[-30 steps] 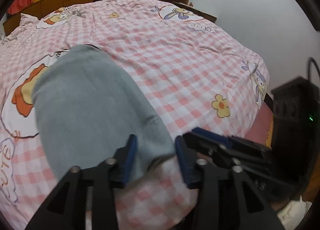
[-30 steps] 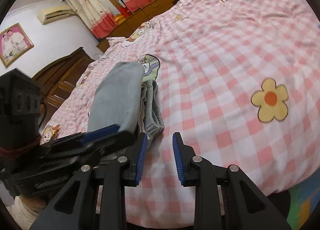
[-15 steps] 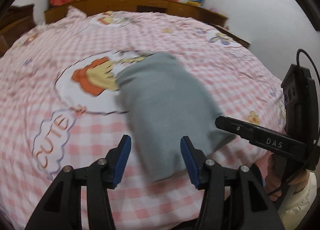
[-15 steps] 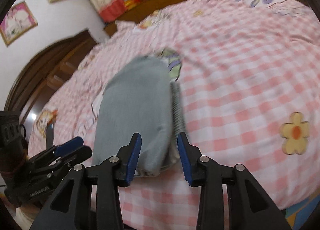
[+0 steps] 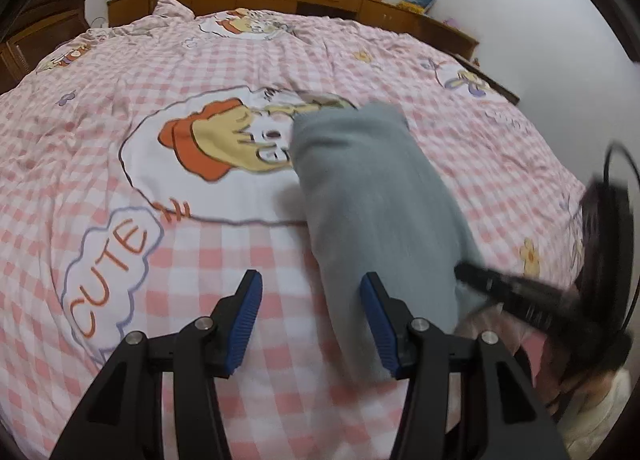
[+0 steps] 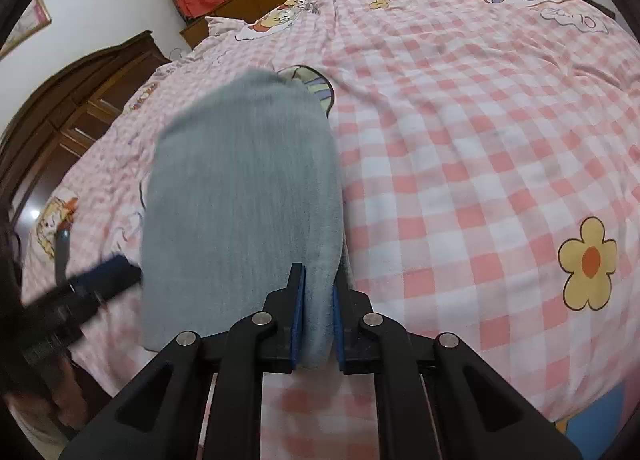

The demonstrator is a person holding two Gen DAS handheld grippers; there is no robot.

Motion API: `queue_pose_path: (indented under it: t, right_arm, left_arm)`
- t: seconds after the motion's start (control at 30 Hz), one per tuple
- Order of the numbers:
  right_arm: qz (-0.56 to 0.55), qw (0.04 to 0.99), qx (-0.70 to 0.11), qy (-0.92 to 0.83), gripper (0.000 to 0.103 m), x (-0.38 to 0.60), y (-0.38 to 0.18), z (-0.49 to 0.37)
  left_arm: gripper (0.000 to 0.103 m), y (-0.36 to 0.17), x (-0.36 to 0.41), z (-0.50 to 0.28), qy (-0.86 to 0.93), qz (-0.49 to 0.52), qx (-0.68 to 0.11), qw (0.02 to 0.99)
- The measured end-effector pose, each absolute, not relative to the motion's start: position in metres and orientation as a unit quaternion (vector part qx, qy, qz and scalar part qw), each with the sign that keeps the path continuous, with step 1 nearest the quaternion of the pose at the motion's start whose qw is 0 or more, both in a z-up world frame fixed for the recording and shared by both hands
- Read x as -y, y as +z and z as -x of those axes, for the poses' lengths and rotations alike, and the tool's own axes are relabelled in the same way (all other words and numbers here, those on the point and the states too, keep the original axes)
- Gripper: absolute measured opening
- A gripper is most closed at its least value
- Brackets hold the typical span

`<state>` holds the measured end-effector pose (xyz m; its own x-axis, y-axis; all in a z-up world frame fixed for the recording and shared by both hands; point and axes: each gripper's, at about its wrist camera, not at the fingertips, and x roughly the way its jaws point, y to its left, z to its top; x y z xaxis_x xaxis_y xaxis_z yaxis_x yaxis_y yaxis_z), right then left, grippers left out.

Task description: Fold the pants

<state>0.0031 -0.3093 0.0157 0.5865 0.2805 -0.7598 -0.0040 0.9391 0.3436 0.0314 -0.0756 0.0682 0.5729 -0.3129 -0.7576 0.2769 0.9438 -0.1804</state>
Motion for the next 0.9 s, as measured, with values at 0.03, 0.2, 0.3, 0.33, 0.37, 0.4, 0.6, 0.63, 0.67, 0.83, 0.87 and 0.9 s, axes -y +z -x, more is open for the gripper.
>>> queue_pose_path:
  t: [0.03, 0.2, 0.3, 0.33, 0.37, 0.4, 0.6, 0.63, 0.67, 0.83, 0.87, 0.9]
  right_arm:
    - [-0.150, 0.880, -0.444, 0.083, 0.013, 0.310, 0.015, -0.003]
    - [-0.178, 0.875, -0.441, 0.095, 0.014, 0.319, 0.007, -0.003]
    - [-0.187, 0.876, -0.433, 0.097, 0.014, 0.320, 0.005, -0.001]
    - [-0.189, 0.877, -0.430, 0.098, 0.014, 0.320, 0.003, 0.000]
    - [-0.191, 0.879, -0.426, 0.099, 0.014, 0.320, 0.002, 0.001]
    - [-0.192, 0.880, -0.423, 0.101, 0.014, 0.320, 0.001, 0.001]
    - [-0.217, 0.877, -0.411, 0.116, 0.015, 0.328, -0.003, 0.002]
    - [-0.218, 0.878, -0.411, 0.117, 0.015, 0.328, -0.003, 0.003]
    - [-0.214, 0.879, -0.410, 0.117, 0.016, 0.328, -0.002, 0.003]
    - [-0.166, 0.883, -0.428, 0.096, 0.035, 0.331, 0.006, 0.012]
    - [-0.161, 0.884, -0.430, 0.092, 0.035, 0.334, 0.009, 0.015]
    - [-0.154, 0.885, -0.431, 0.087, 0.035, 0.336, 0.010, 0.016]
  left_arm:
    - [0.053, 0.071, 0.075, -0.033, -0.167, 0.028, -0.427, 0.888]
    - [0.038, 0.092, 0.090, -0.041, -0.191, 0.044, -0.386, 0.902]
    - [0.033, 0.090, 0.112, -0.050, -0.219, 0.019, -0.392, 0.893]
    - [0.033, 0.087, 0.119, -0.054, -0.224, 0.012, -0.393, 0.892]
    - [0.033, 0.083, 0.123, -0.057, -0.223, 0.007, -0.393, 0.892]
    - [0.033, 0.078, 0.128, -0.062, -0.217, -0.003, -0.394, 0.893]
    - [0.035, 0.040, 0.137, -0.083, -0.189, -0.026, -0.441, 0.877]
    - [0.036, 0.042, 0.138, -0.082, -0.189, -0.029, -0.439, 0.878]
    - [0.036, 0.044, 0.138, -0.079, -0.189, -0.034, -0.436, 0.879]
    - [0.058, 0.053, 0.126, -0.055, -0.190, -0.043, -0.431, 0.881]
    - [0.064, 0.052, 0.123, -0.051, -0.182, -0.045, -0.435, 0.881]
    - [0.065, 0.047, 0.118, -0.043, -0.175, -0.042, -0.442, 0.879]
